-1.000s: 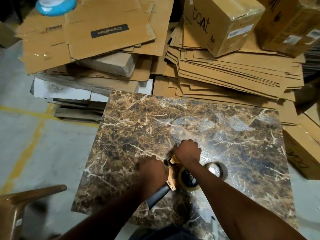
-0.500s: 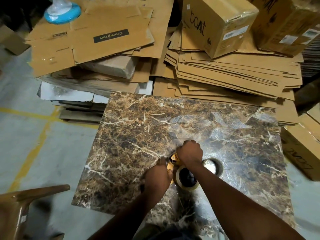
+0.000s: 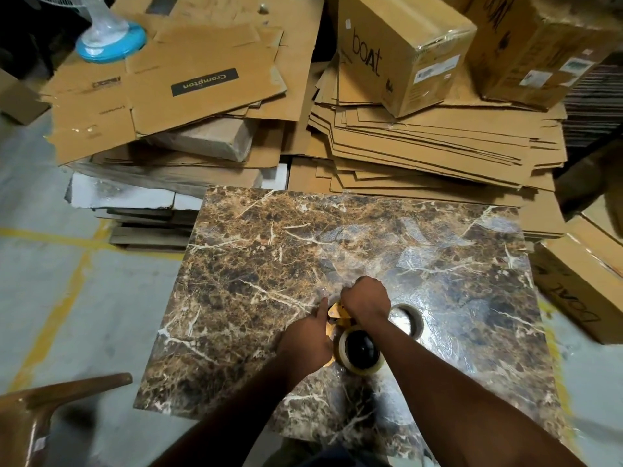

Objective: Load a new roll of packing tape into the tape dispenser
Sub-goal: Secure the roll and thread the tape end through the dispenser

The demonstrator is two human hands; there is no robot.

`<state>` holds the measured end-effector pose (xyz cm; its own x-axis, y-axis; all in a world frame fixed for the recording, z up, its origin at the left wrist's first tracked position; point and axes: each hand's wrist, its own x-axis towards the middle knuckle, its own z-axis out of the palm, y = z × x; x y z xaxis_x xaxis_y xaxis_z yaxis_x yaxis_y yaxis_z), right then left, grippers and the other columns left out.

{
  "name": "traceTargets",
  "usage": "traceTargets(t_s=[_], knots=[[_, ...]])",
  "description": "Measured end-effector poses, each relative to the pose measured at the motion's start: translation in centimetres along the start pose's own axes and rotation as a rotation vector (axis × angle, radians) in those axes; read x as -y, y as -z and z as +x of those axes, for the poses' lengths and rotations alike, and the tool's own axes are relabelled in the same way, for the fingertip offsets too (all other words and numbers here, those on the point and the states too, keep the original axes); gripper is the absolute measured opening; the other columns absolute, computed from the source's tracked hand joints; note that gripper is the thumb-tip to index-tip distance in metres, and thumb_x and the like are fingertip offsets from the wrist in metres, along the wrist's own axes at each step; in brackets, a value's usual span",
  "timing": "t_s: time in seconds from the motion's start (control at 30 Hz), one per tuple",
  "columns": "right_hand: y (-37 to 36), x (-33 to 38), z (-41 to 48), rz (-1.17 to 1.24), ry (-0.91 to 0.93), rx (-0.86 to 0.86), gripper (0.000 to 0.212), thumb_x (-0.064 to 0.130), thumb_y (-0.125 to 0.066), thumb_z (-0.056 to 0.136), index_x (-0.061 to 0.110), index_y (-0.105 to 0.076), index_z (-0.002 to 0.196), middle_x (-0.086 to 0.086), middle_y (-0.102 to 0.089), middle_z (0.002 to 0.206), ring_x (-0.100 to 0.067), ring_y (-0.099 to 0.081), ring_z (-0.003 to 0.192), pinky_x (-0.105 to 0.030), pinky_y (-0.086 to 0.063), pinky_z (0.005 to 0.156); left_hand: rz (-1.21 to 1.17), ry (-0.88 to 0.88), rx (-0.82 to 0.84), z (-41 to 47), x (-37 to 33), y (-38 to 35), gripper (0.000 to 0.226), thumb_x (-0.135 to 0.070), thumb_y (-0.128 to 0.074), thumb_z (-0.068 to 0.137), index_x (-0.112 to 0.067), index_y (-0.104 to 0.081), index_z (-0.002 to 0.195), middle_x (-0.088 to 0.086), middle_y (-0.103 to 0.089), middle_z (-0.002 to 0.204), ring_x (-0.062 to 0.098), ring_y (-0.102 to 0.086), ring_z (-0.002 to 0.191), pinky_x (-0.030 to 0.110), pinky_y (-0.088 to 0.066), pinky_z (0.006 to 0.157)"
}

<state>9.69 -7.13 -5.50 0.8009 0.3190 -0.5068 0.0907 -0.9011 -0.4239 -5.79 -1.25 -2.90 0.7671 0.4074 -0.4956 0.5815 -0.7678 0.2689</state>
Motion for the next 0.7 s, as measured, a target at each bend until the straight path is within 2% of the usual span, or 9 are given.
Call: traceTargets(t_s=[0.1,0.17,0.3,0.4,0.47,0.5,0.57,0.63,0.7], knots=[[0.0,-0.5,0.3,0.105,-0.041,0.035,0.027,0.030,-0.066,0.080,0.013,-0.058,0.060,-0.005,-0.064,0.065,-0.025,-0.061,0.060,-0.027,-0.042,0.052,-0.092,-0.009,-0.158,-0.3,0.9,0.4,0.079,-0.045,-0.056,0.100,-0.019,-0.024,0.167,0.008,-0.074,0.108,0.031,-0.071,0.095,0.037,-0.052,0.072],[0.2,-0.7,0.4,0.160,-0.065,0.045,0.029,0.027,-0.066,0.080,0.012,-0.054,0.058,-0.006,-0.061,0.062,-0.024,-0.058,0.058,-0.027,-0.038,0.050,-0.157,0.027,-0.222,1.0,0.6,0.8,0.070,-0.052,-0.055,0.101,-0.021,-0.038,0.161,0.007,-0.075,0.111,0.031,-0.072,0.100,0.033,-0.043,0.071],[1.2,-0.7,0.4,0.243,-0.113,0.095,0.022,0.026,-0.064,0.080,0.009,-0.059,0.067,-0.008,-0.064,0.070,-0.027,-0.062,0.066,-0.030,-0.040,0.052,-0.226,0.108,-0.047,5.2,-1.2,2.1,0.065,-0.061,-0.052,0.099,-0.021,-0.053,0.150,0.013,-0.070,0.133,0.035,-0.066,0.120,0.037,-0.048,0.085],[2.0,-0.8,-0.8,0.303,-0.073,-0.060,0.026,0.027,-0.065,0.082,0.006,-0.062,0.097,-0.011,-0.066,0.094,-0.031,-0.064,0.084,-0.034,-0.046,0.064,-0.146,0.128,0.072,7.2,-2.7,3.0,0.036,-0.048,-0.058,0.096,-0.019,-0.068,0.114,0.010,-0.073,0.116,0.032,-0.069,0.103,0.033,-0.048,0.076],[2.4,-0.9,-3.3,0.324,0.079,-0.235,0.026,0.025,-0.064,0.086,0.011,-0.058,0.107,-0.006,-0.060,0.101,-0.025,-0.059,0.085,-0.035,-0.046,0.067,-0.076,0.161,0.127,8.3,-3.3,3.4,0.016,-0.034,-0.064,0.093,-0.019,-0.064,0.093,0.009,-0.074,0.109,0.030,-0.070,0.097,0.033,-0.050,0.073],[2.5,-0.9,-4.8,0.339,0.158,-0.294,0.019,0.024,-0.063,0.088,0.014,-0.055,0.102,-0.003,-0.057,0.097,-0.022,-0.056,0.080,-0.034,-0.042,0.063,-0.042,0.175,0.145,8.8,-3.5,3.4,0.011,-0.028,-0.063,0.095,-0.018,-0.063,0.091,0.010,-0.074,0.111,0.030,-0.071,0.098,0.034,-0.050,0.073],[2.0,-1.3,-8.2,0.367,0.205,-0.281,0.015,0.029,-0.062,0.091,0.021,-0.051,0.085,0.004,-0.053,0.080,-0.014,-0.051,0.067,-0.032,-0.034,0.055,-0.016,0.168,0.156,9.5,-3.6,3.4,0.016,-0.029,-0.062,0.098,-0.016,-0.066,0.091,0.010,-0.075,0.112,0.029,-0.069,0.094,0.033,-0.050,0.074],[0.8,-2.1,-11.5,0.444,0.098,-0.160,0.025,0.037,-0.061,0.087,0.023,-0.051,0.069,0.005,-0.054,0.062,-0.014,-0.053,0.058,-0.036,-0.037,0.052,-0.001,0.152,0.160,9.9,-3.7,3.5,0.029,-0.044,-0.065,0.094,-0.016,-0.068,0.094,0.009,-0.073,0.110,0.028,-0.062,0.085,0.032,-0.047,0.071],[-1.2,-3.3,-13.9,0.551,-0.089,-0.019,0.031,0.041,-0.062,0.076,0.014,-0.058,0.062,-0.001,-0.060,0.057,-0.018,-0.059,0.057,-0.041,-0.047,0.056,0.037,0.147,0.178,10.3,-4.1,3.5,0.033,-0.049,-0.065,0.092,-0.016,-0.063,0.091,0.011,-0.073,0.110,0.029,-0.060,0.082,0.031,-0.046,0.068]])
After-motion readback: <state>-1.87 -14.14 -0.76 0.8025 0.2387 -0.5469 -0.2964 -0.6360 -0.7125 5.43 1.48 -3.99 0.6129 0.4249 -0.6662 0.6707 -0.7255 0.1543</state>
